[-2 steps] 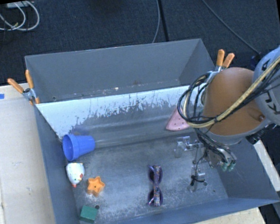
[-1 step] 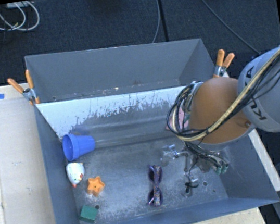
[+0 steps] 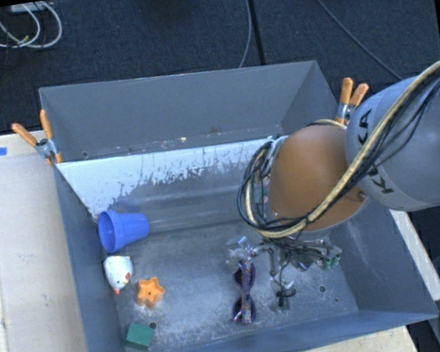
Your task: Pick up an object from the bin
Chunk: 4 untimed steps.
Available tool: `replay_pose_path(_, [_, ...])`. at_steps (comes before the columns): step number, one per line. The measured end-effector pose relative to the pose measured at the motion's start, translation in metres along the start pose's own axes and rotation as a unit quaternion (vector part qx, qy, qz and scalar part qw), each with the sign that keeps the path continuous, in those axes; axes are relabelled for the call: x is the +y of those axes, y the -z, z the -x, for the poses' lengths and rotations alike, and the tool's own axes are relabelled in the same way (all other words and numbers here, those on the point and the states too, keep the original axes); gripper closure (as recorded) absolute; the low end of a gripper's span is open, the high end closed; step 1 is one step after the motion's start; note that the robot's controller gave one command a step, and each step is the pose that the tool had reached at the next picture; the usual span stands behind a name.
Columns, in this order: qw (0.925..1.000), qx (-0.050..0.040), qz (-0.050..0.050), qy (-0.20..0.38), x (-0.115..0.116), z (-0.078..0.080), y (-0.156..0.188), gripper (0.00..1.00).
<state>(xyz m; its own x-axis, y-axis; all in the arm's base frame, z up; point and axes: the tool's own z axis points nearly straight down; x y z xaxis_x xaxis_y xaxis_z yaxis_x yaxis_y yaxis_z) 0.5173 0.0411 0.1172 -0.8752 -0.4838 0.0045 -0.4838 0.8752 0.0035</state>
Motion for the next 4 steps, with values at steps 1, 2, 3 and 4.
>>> replay_pose_path(1, [0.9984,-0.0004,0.000,0.057,0.006,-0.004,0.000,0.00])
replay_pose_path(2, [0.9858,0.0001,0.000,0.168,-0.001,-0.010,-0.045,0.00])
replay_pose_path(3, [0.9725,0.0000,0.001,0.233,-0.006,-0.002,-0.048,1.00])
replay_pose_path(4, [0.9725,-0.0002,0.001,0.233,-0.007,-0.002,-0.048,1.00])
